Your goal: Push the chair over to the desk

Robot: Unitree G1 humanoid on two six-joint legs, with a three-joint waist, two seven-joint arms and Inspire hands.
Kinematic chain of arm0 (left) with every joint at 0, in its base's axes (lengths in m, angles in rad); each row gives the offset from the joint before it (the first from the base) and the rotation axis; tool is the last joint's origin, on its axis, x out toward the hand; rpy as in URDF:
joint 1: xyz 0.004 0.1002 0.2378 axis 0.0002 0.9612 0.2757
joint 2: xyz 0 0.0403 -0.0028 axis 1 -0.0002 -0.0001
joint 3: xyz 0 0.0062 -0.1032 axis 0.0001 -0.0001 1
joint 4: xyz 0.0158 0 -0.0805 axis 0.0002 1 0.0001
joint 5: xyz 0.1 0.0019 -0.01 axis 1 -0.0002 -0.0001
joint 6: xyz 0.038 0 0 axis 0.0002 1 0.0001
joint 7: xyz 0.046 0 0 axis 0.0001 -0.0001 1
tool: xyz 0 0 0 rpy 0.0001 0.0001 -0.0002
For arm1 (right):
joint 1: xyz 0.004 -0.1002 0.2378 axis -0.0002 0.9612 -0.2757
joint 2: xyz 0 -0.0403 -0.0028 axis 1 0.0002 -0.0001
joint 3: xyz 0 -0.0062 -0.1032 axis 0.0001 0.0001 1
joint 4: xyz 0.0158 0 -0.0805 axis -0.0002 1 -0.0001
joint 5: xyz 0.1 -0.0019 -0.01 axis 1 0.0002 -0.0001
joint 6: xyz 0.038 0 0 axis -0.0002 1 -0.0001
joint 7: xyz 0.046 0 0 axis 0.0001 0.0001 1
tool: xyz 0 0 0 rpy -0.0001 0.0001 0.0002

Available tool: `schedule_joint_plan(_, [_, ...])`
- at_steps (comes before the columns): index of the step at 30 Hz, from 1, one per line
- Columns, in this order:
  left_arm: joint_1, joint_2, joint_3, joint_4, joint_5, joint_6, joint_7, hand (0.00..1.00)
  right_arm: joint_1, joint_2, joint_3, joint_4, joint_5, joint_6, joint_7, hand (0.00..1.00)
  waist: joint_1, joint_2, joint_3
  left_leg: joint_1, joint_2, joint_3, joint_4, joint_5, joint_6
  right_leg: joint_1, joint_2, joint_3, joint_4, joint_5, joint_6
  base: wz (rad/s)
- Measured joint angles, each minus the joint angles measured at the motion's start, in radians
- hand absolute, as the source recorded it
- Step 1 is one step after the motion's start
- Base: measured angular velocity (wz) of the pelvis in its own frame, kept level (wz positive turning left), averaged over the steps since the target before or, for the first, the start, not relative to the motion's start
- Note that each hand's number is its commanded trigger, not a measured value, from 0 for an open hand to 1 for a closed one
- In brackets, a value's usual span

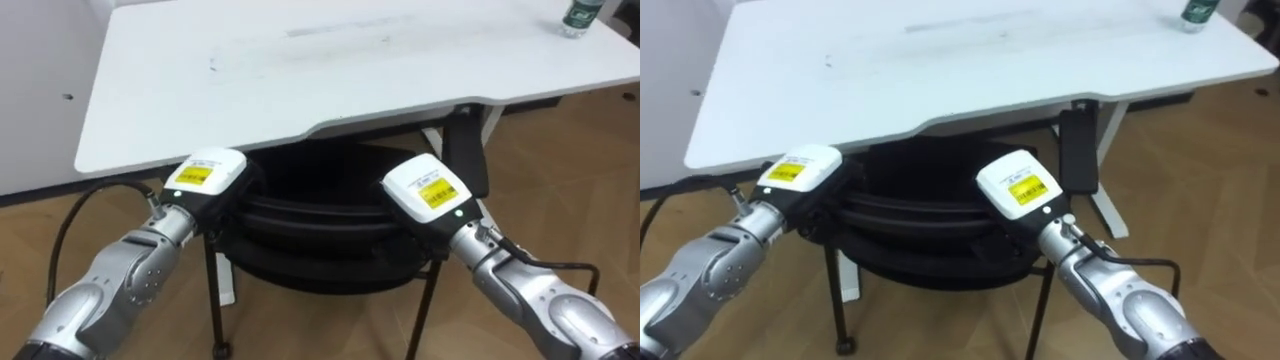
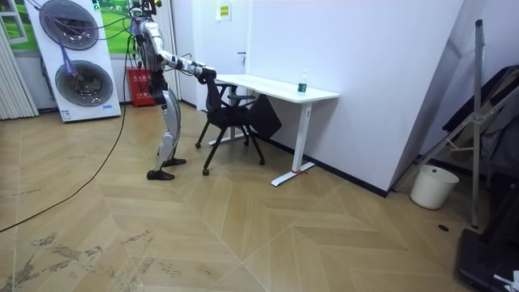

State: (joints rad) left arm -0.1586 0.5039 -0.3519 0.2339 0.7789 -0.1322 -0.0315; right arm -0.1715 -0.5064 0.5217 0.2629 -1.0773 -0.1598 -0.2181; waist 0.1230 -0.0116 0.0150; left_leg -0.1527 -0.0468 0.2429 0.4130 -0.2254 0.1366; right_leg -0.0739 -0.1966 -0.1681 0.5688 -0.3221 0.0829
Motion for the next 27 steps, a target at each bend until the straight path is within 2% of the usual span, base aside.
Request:
schedule_joint_plan(4, [0.001,0.016,0.012,-0.015,0.0,-0.022,-0.002,1.0,-0.004,-0.004,0.002,-0.005,-0.004,0.005,-0.021,1.0,0.006,0.014,-0.0007,-0.011,0.017,0.032,-0.022,0.001,0.011,-0.014,0.032,0.003,-0.09,0.048,-0.007,-0.34])
schedule_joint_plan(8, [0.0,0.013,0.005,-0.02,0.002,-0.004,0.012,1.0,-0.006,-0.003,0.004,-0.002,-0.003,0.007,-0.024,1.0,-0.012,0.011,-0.0012,-0.017,0.014,0.028,-0.054,0.029,0.019,-0.006,0.045,0.0,-0.165,0.085,0.0,0.02])
schedule_joint_plan(14, [0.001,0.018,0.0,-0.028,0.021,0.0,0.024,1.0,0.004,0.005,0.003,-0.002,-0.004,0.012,-0.023,1.0,-0.023,-0.005,-0.0053,-0.016,0.014,0.015,-0.107,0.067,0.011,0.024,0.065,-0.004,-0.268,0.135,0.006,0.06])
schedule_joint_plan(18, [0.001,0.03,-0.008,-0.03,0.022,0.0,0.024,1.0,0.014,0.01,0.003,-0.001,-0.003,0.012,-0.021,1.0,-0.036,-0.011,-0.0052,-0.011,0.015,-0.002,-0.107,0.071,0.012,0.05,0.075,-0.008,-0.299,0.145,0.005,0.13])
schedule_joint_plan(22, [0.001,0.03,-0.004,-0.04,0.043,0.001,0.019,1.0,0.02,0.013,0.003,-0.003,0.003,0.012,-0.016,1.0,-0.037,-0.027,-0.0064,-0.013,0.015,-0.01,-0.107,0.073,0.008,0.058,0.081,-0.001,-0.313,0.147,0.003,0.05])
schedule_joint_plan(27, [0.002,0.027,-0.004,-0.042,0.046,0.001,0.016,1.0,0.021,0.013,0.002,-0.009,0.004,0.013,-0.002,1.0,-0.038,-0.031,-0.0075,-0.012,0.015,-0.014,-0.107,0.076,0.011,0.06,0.083,-0.001,-0.314,0.148,0.002,0.01])
